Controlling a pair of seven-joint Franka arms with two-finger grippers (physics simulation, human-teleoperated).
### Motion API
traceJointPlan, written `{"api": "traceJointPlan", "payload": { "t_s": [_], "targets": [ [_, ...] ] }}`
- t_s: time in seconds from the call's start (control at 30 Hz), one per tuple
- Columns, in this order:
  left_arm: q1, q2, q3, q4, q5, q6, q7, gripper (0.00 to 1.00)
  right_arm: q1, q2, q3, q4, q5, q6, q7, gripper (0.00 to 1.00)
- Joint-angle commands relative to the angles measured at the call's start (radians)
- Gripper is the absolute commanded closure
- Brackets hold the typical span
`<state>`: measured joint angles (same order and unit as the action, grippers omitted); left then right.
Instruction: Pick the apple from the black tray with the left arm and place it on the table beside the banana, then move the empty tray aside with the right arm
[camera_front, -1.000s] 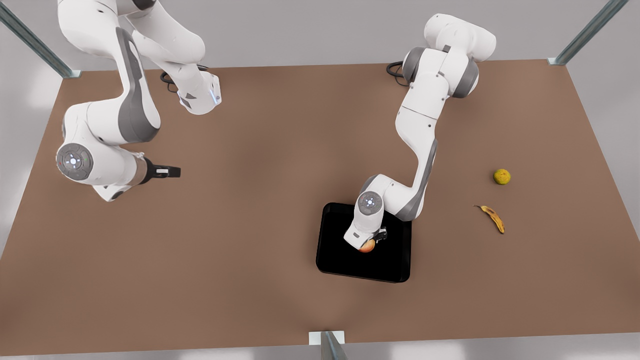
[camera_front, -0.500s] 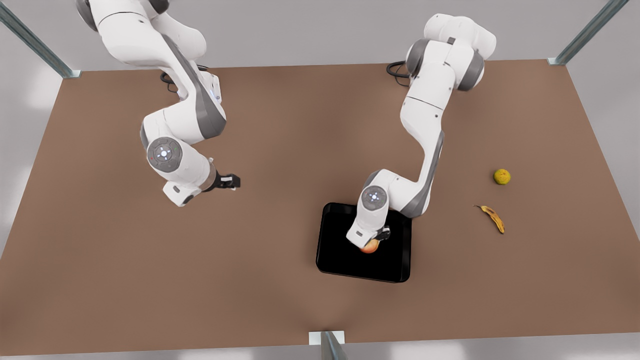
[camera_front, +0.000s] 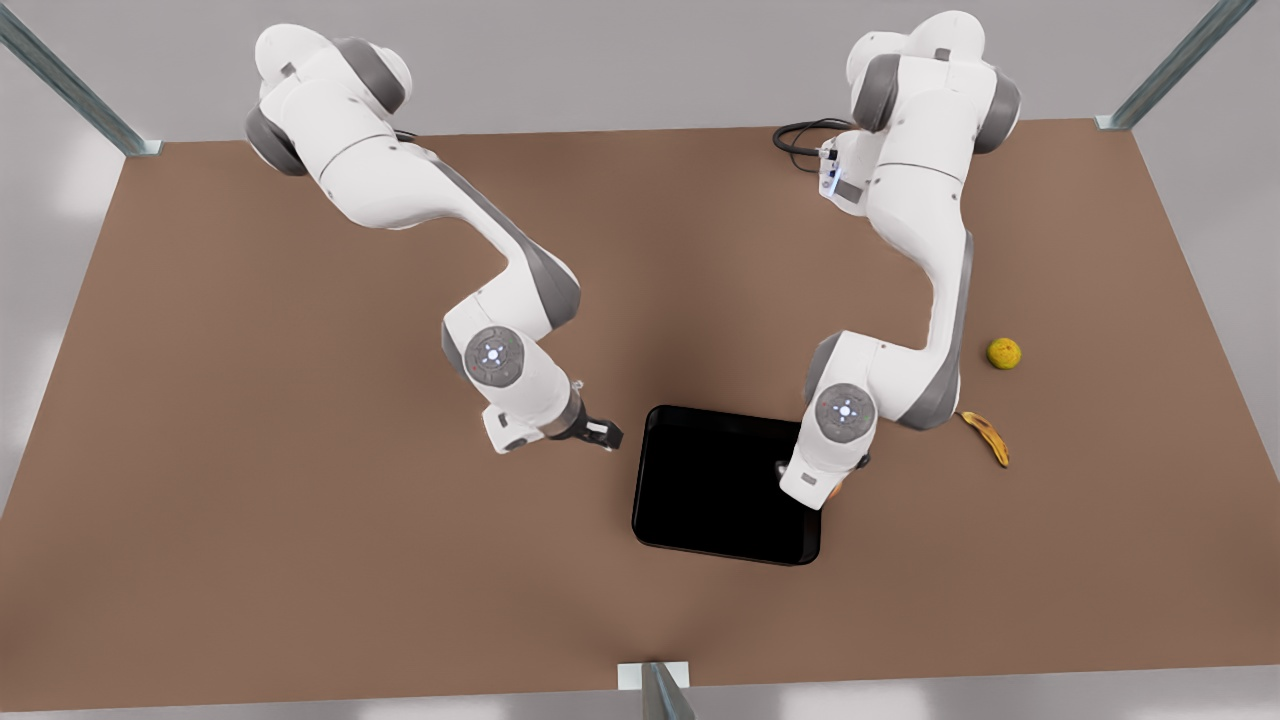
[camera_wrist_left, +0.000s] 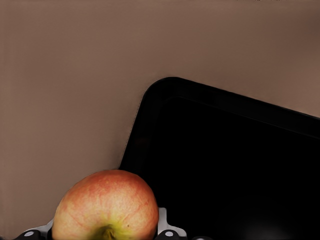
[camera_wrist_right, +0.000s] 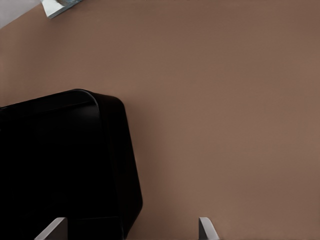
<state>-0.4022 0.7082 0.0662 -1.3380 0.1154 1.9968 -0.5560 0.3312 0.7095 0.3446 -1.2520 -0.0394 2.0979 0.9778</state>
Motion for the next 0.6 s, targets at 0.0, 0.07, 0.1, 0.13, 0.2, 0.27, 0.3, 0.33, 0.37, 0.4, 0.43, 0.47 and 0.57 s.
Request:
{"api": "traceJointPlan", "payload": {
  "t_s": [0.0,0.07,0.1,0.13,0.2,0.27,0.3,0.33,0.37,0.4,0.43,0.47,0.57],
  "targets": [
    [0.031,-0.006,0.001,0.0,-0.002,-0.073,0.254,0.27,0.025,0.042,-0.001,0.034,-0.019,0.148,0.572,0.03],
    [0.06,-0.018,0.003,0.0,0.001,-0.089,0.291,0.27,0.078,0.077,-0.045,0.034,-0.02,0.166,0.579,0.03],
    [0.079,-0.018,0.003,0.0,0.001,-0.093,0.32,0.27,0.13,0.102,-0.093,0.046,-0.02,0.168,0.584,0.03],
    [0.102,-0.016,0.004,0.0,0.001,-0.093,0.344,0.27,0.154,0.123,-0.105,0.068,-0.02,0.169,0.598,0.03],
    [0.134,-0.016,0.004,-0.023,0.001,-0.093,0.393,0.27,0.158,0.145,-0.102,0.077,-0.02,0.272,0.587,0.03],
    [0.158,-0.016,0.004,-0.059,0.001,-0.093,0.446,0.27,0.183,0.165,-0.107,0.077,-0.024,0.303,0.549,0.03],
    [0.164,-0.016,0.006,-0.073,0.003,-0.093,0.453,0.27,0.184,0.173,-0.107,0.077,-0.025,0.321,0.533,0.03],
    [0.169,-0.013,0.006,-0.089,0.006,-0.093,0.458,0.27,0.184,0.174,-0.105,0.079,-0.025,0.323,0.513,0.03],
    [0.181,-0.013,0.006,-0.104,0.033,-0.093,0.461,0.27,0.192,0.179,-0.107,0.077,-0.037,0.346,0.493,0.03],
    [0.192,-0.013,0.006,-0.119,0.047,-0.092,0.478,0.27,0.192,0.202,-0.107,0.077,-0.08,0.355,0.492,0.03],
    [0.207,-0.013,0.006,-0.122,0.062,-0.09,0.482,0.27,0.192,0.222,-0.105,0.072,-0.126,0.355,0.492,0.03],
    [0.215,-0.01,0.006,-0.121,0.078,-0.087,0.492,0.27,0.192,0.229,-0.107,0.068,-0.177,0.355,0.487,0.03],
    [0.25,-0.004,0.006,-0.119,0.128,-0.082,0.496,0.27,0.187,0.217,-0.105,0.065,-0.201,0.254,0.395,0.03]
  ]
}}
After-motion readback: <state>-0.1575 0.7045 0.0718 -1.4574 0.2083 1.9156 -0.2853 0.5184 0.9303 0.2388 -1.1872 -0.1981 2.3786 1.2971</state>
